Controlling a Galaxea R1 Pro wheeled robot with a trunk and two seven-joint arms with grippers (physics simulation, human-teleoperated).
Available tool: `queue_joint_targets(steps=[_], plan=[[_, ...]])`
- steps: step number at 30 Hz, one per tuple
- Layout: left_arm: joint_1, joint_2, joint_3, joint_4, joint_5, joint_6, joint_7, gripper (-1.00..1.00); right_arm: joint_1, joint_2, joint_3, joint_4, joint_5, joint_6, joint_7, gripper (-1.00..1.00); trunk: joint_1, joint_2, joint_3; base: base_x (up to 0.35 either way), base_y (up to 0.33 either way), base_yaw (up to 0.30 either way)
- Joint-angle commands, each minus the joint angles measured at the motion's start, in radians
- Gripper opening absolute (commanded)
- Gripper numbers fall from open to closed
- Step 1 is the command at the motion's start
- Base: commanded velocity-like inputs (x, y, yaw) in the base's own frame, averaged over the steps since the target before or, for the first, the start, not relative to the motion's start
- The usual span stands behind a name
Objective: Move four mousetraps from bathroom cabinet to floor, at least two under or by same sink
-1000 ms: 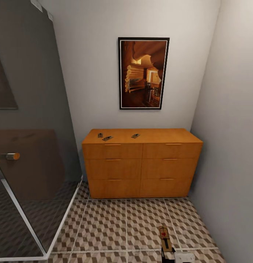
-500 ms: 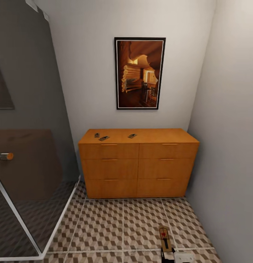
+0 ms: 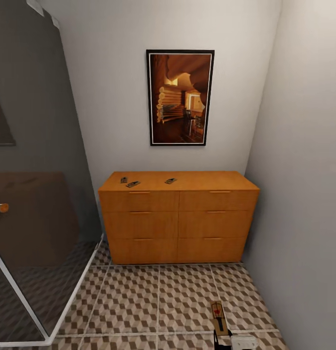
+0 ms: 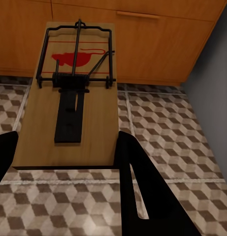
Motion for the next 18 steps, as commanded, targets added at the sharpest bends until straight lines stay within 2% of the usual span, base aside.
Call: queue_joint_targets(steps=[1, 8, 12, 16, 17, 18], plan=[[0.0, 0.0, 0.002, -0.002, 0.002, -0.001, 0.001, 1.0, -0.001, 0.0, 0.001, 0.001, 0.008, -0.001, -0.007, -1.0, 0.0, 0.0, -0.001, 0.0, -0.007, 0.0], [0.001, -0.003, 0.002, -0.03, 0.002, 0.003, 0.007, 1.0, -0.001, 0.0, 0.002, 0.002, 0.008, -0.001, -0.007, -1.0, 0.0, 0.0, -0.001, 0.0, -0.002, 0.0], [0.0, -0.004, 0.002, -0.086, 0.001, 0.014, 0.019, 1.0, -0.001, 0.0, 0.002, 0.002, 0.008, -0.001, -0.007, -1.0, 0.0, 0.0, -0.001, 0.0, 0.0, 0.0], [0.0, -0.001, 0.002, -0.192, 0.001, 0.134, 0.024, 1.0, -0.001, 0.0, 0.002, 0.002, 0.009, -0.001, -0.006, -1.0, 0.0, 0.0, -0.001, 0.0, 0.0, 0.0], [0.0, 0.0, 0.002, -0.245, 0.001, 0.215, 0.024, 1.0, -0.001, 0.0, 0.002, 0.002, 0.009, -0.001, -0.006, -1.0, 0.0, 0.0, -0.001, 0.0, 0.0, 0.0], [0.0, 0.002, 0.002, -0.276, 0.001, 0.26, 0.024, 1.0, -0.001, 0.0, 0.002, 0.002, 0.009, -0.001, -0.006, -1.0, 0.0, 0.0, -0.001, 0.0, 0.0, 0.0]])
